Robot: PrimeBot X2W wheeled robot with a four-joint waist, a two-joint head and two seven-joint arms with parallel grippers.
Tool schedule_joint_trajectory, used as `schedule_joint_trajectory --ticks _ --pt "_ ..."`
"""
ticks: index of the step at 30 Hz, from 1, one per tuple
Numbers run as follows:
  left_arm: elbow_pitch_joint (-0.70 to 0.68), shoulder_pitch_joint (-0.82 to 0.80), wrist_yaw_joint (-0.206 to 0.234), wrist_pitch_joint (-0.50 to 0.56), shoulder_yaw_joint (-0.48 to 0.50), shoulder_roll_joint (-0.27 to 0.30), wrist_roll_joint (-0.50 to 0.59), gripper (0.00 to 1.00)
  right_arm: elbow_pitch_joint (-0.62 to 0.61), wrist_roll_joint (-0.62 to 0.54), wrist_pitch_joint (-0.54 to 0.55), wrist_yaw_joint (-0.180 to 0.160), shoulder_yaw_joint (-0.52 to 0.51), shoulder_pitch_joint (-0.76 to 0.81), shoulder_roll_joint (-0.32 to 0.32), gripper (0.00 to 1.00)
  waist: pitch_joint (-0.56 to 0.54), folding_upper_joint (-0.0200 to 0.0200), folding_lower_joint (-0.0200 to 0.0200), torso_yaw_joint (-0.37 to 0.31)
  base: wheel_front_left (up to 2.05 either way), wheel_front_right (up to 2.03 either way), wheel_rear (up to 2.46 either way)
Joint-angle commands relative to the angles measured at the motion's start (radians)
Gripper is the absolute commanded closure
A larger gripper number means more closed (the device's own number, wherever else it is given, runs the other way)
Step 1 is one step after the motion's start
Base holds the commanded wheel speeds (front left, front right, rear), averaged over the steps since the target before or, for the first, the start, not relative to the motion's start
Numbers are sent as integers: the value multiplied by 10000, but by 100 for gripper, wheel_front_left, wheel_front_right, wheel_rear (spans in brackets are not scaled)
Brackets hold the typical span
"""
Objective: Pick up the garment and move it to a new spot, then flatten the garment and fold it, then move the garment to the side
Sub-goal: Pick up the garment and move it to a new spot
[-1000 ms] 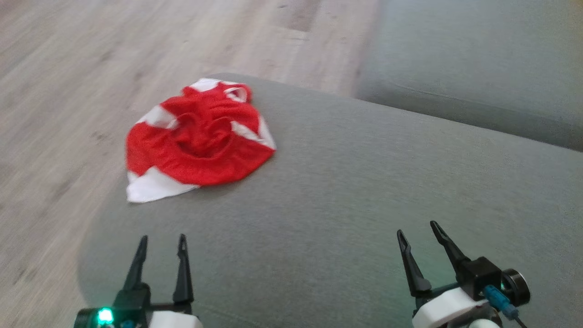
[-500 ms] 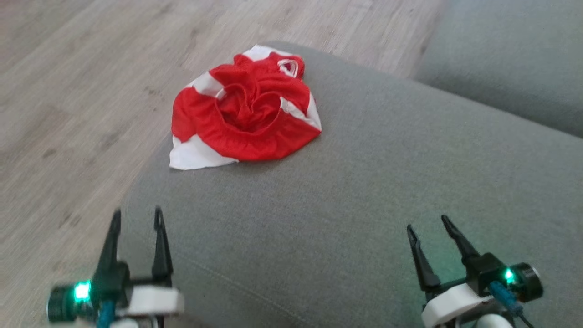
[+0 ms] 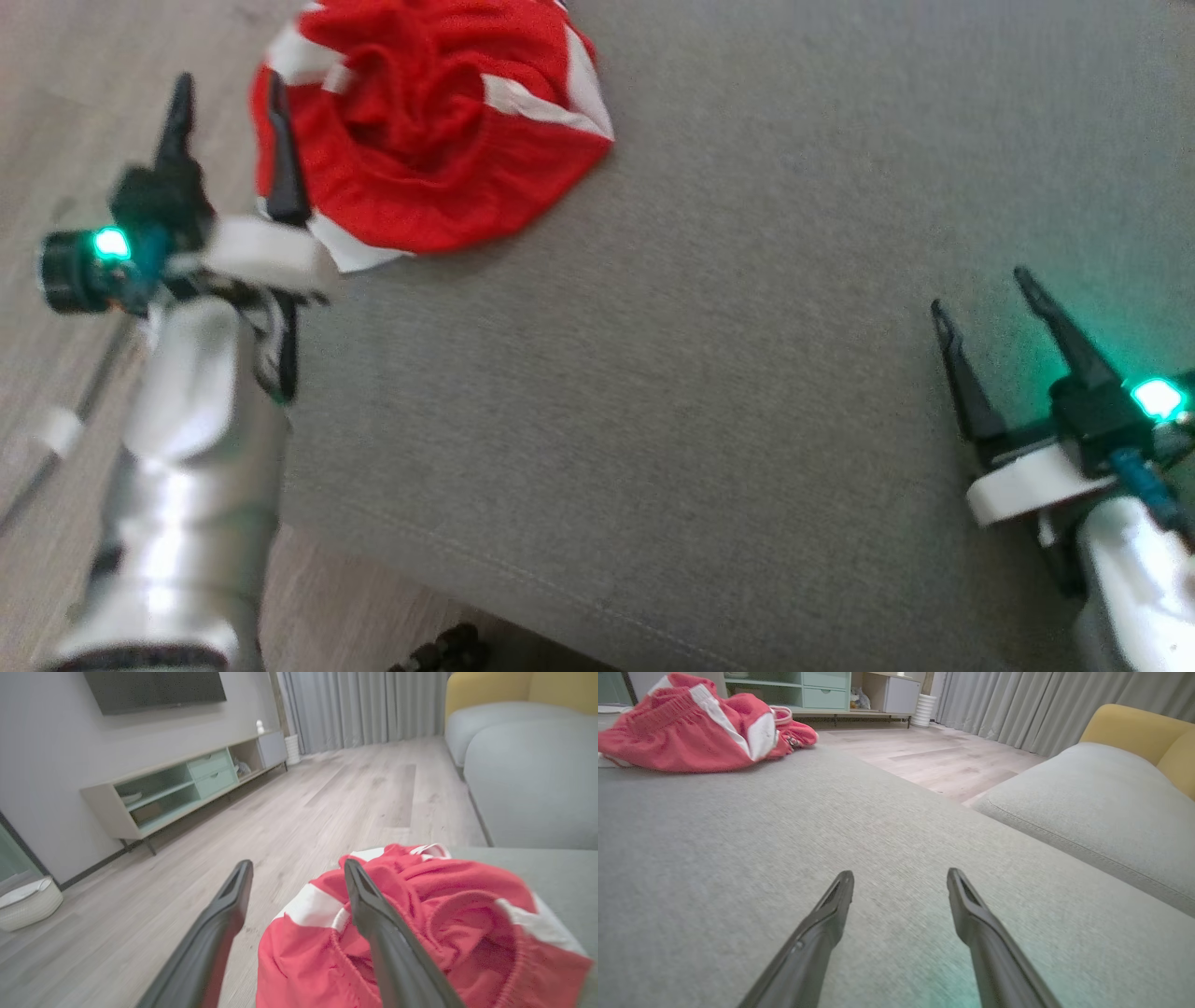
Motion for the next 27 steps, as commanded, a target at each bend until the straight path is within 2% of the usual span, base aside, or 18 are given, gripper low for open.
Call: schedule_joint_trajectory --ticks 1,3,8,13,14,15,19,23,27 --pt "730 -951 103 177 517 637 -134 0 -523 -38 -111 73 138 -328 -297 0 1137 1 -6 -862 0 0 0" --pt "1738 -1563 214 433 616 728 -221 0 -710 -41 -111 73 58 -462 -466 0 1491 1 -6 -1038 0 0 0" --pt "3567 -2410 41 564 585 905 -335 0 -966 -31 -111 73 -58 -623 -642 0 2028 1 -6 -1309 0 0 0" --pt "4487 -2748 -2 495 454 980 -302 0 -1049 -65 -111 73 -91 -693 -653 0 2247 1 -6 -1352 0 0 0" --pt "4533 -2850 102 338 417 1038 -255 75 -1027 -64 -111 73 -89 -716 -637 0 2261 1 -6 -1356 0 0 0" --pt "4487 -2947 250 156 349 1104 -163 100 -997 -70 -111 73 -70 -748 -606 0 2245 1 -6 -1369 0 0 0" --pt "3663 -3120 630 -141 -8 1418 268 100 -888 -14 -111 73 119 -894 -290 0 1847 1 -6 -1548 0 0 0" --pt "1410 -2841 806 -153 -414 1740 705 100 -671 39 -111 73 271 -931 160 0 1045 1 -6 -1824 0 0 0" --pt "-336 -2581 571 -156 -948 1998 1047 100 -415 136 -111 73 401 -843 729 0 -20 1 -6 -2299 0 0 0"
